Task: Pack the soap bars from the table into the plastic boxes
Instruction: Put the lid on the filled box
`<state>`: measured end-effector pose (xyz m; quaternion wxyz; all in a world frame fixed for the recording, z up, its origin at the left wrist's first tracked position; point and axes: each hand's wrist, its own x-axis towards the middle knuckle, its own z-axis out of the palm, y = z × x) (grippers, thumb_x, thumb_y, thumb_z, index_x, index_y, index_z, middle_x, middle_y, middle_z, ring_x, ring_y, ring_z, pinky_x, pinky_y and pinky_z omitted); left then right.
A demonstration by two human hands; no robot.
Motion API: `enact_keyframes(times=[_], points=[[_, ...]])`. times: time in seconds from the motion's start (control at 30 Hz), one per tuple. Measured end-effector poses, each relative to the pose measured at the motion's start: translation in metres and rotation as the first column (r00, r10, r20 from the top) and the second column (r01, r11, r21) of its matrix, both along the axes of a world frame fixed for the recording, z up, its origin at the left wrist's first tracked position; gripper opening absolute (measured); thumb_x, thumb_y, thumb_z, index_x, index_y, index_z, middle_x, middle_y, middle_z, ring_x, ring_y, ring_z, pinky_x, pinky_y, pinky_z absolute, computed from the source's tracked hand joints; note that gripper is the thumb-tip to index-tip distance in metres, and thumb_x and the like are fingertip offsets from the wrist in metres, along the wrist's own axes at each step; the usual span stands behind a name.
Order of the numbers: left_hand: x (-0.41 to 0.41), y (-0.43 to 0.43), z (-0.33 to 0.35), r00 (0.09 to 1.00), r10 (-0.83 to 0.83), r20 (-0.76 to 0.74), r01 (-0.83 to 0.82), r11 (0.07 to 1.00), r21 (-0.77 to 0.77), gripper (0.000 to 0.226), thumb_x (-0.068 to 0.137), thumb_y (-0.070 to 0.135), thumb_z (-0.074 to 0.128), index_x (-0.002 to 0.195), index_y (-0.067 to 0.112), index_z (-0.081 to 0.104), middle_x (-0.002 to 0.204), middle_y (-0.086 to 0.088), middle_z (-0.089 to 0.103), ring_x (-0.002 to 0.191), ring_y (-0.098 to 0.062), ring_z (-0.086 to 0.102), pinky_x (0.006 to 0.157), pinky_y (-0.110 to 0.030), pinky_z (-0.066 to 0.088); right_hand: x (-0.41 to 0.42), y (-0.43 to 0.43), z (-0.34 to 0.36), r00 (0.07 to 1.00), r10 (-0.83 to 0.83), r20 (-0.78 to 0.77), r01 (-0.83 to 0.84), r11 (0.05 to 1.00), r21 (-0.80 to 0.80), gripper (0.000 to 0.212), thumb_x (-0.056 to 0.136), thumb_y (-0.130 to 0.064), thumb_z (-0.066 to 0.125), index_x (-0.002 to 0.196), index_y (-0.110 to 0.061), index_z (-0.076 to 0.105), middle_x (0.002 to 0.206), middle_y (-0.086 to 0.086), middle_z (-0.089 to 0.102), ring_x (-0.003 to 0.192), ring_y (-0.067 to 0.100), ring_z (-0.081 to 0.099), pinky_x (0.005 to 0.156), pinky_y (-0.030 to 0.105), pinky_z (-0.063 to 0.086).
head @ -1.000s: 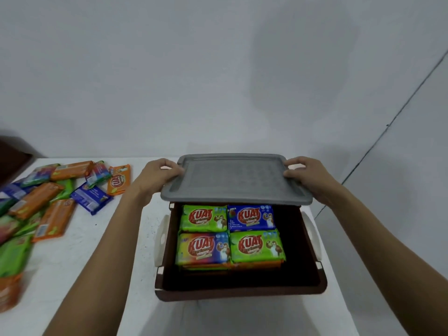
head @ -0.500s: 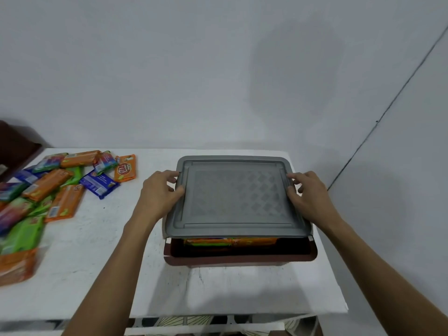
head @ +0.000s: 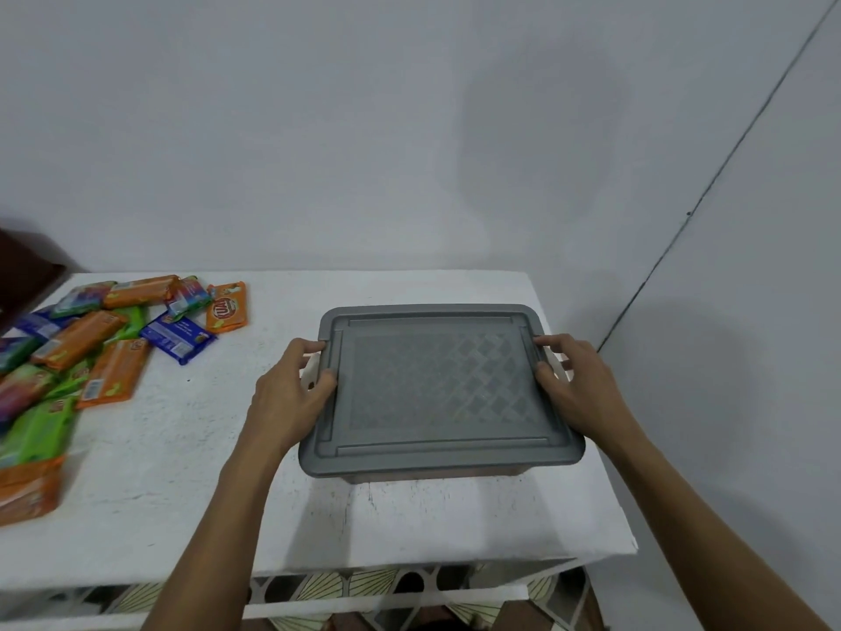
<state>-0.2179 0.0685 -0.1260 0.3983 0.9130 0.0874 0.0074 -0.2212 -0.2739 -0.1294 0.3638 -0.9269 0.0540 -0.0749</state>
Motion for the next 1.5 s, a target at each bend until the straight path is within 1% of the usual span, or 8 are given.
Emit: enact_keyframes(times=[0.17,0.27,0.37,0.57,0.67,0.97,1.2,1.5], points=[[-0.006,-0.001,0.002,0.999,0.012,-0.029,-0.013,0.999,-0.043,0.042,0.095,0.041,0.052,0.134,0.036,0.040,0.134,-0.012,0.054,0.111,-0.032,0.057,0.087,-0.046,0.050,-0.005,0.003,-0.001,0.993,-0.040,-0.114,0.073,0.952,0.296,0.045,0.094,-0.035,0.056,0.135,-0.035,0.040,0.114,0.000,0.058,0.098,0.017,0.061,0.085,0.039,0.053],[-0.008,-0.003,0.002,0.997,0.074,-0.034,-0.076,0.996,-0.051,0.052,0.093,0.043,0.055,0.140,0.032,0.036,0.135,-0.013,0.054,0.115,-0.034,0.056,0.092,-0.049,0.048,-0.009,0.005,-0.004,0.982,-0.081,-0.169,0.144,0.903,0.406,0.050,0.094,-0.034,0.058,0.139,-0.018,0.042,0.101,-0.004,0.061,0.087,0.004,0.062,0.073,0.026,0.050],[-0.011,-0.009,0.003,0.983,0.179,-0.044,-0.182,0.981,-0.068,0.061,0.090,0.041,0.060,0.142,0.017,0.038,0.136,-0.015,0.053,0.117,-0.035,0.056,0.095,-0.049,0.046,-0.010,0.005,-0.003,0.988,-0.095,-0.124,0.133,0.926,0.354,0.037,0.094,-0.030,0.059,0.125,-0.011,0.054,0.097,-0.007,0.064,0.083,0.002,0.062,0.066,0.020,0.048],[-0.016,-0.015,0.001,0.969,0.242,0.048,-0.238,0.968,-0.081,0.039,0.090,0.037,0.063,0.119,0.013,0.053,0.122,-0.010,0.061,0.093,-0.022,0.057,0.079,-0.039,0.047,-0.009,0.006,-0.003,0.993,-0.120,-0.025,0.122,0.962,0.243,0.031,0.092,-0.028,0.062,0.120,-0.016,0.058,0.105,0.003,0.065,0.084,0.014,0.062,0.067,0.022,0.047],[-0.016,-0.014,-0.001,0.976,0.145,0.160,-0.162,0.982,0.099,0.028,0.091,0.039,0.059,0.110,0.019,0.053,0.115,-0.007,0.063,0.082,-0.017,0.056,0.071,-0.032,0.043,-0.011,0.007,-0.002,0.992,-0.124,0.022,0.119,0.980,0.157,0.033,0.093,-0.028,0.061,0.124,-0.017,0.059,0.103,0.002,0.062,0.075,0.008,0.058,0.061,0.014,0.041],[-0.021,-0.025,0.004,0.983,0.051,0.177,-0.088,0.973,0.213,0.034,0.092,0.041,0.055,0.117,0.017,0.052,0.110,-0.013,0.063,0.083,-0.018,0.051,0.072,-0.029,0.039,-0.015,0.012,0.001,0.993,-0.069,0.097,0.067,0.998,0.017,0.042,0.090,-0.024,0.062,0.131,-0.017,0.060,0.095,0.002,0.061,0.068,0.009,0.053,0.067,0.016,0.039],[-0.026,-0.035,-0.001,0.988,0.045,0.147,-0.080,0.967,0.241,0.056,0.090,0.049,0.054,0.133,0.016,0.044,0.132,-0.010,0.057,0.111,-0.030,0.060,0.089,-0.040,0.049,-0.020,0.026,-0.002,0.999,-0.029,0.023,0.034,0.964,-0.263,0.059,0.096,-0.034,0.051,0.149,-0.018,0.033,0.111,0.009,0.052,0.083,0.018,0.048,0.076,0.027,0.039],[0.009,-0.041,0.008,0.980,0.084,0.180,-0.122,0.969,0.213,0.058,0.090,0.051,0.055,0.135,0.015,0.048,0.121,-0.010,0.065,0.103,-0.029,0.064,0.087,-0.037,0.050,0.016,0.023,0.001,0.997,-0.050,0.054,0.063,0.957,-0.282,0.058,0.094,-0.037,0.054,0.146,-0.015,0.040,0.108,0.014,0.059,0.082,0.018,0.048,0.079,0.034,0.047]])
